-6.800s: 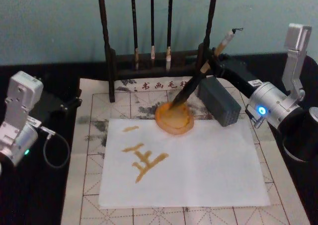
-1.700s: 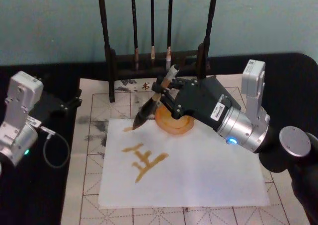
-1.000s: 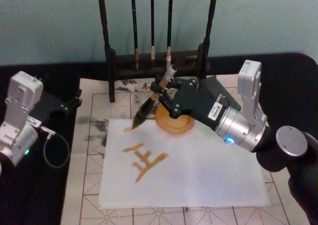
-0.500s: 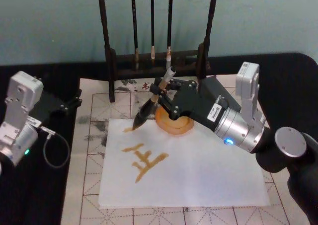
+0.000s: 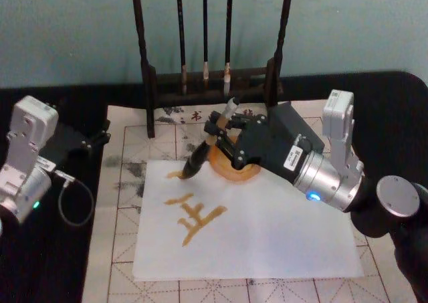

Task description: Pick up the brush from the inkstone, write on the paper, then place the brush back to its original position.

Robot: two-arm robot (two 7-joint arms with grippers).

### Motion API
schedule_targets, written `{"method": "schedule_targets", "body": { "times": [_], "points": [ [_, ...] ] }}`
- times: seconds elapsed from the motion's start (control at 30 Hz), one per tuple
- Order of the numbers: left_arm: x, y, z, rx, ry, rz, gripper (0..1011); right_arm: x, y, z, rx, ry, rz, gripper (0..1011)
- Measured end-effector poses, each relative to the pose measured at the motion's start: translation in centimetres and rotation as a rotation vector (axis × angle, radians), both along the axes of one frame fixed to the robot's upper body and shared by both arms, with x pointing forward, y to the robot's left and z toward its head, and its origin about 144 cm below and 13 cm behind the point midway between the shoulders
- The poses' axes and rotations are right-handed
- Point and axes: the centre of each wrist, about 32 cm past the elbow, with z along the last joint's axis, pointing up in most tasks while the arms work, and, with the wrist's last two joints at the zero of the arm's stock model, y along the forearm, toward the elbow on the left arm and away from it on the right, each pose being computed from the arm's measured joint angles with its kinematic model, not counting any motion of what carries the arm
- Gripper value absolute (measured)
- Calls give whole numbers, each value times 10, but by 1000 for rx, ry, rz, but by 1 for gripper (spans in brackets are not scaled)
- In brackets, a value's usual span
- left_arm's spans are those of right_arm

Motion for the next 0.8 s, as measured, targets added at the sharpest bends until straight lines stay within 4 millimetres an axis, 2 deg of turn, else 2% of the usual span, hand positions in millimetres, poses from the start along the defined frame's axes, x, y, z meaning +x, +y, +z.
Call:
{"method": "schedule_targets", "body": {
  "times": [0.8],
  "points": [
    [0,0,0,0,0,0,1001,-12,-8,2,-8,-11,22,179]
  ]
}}
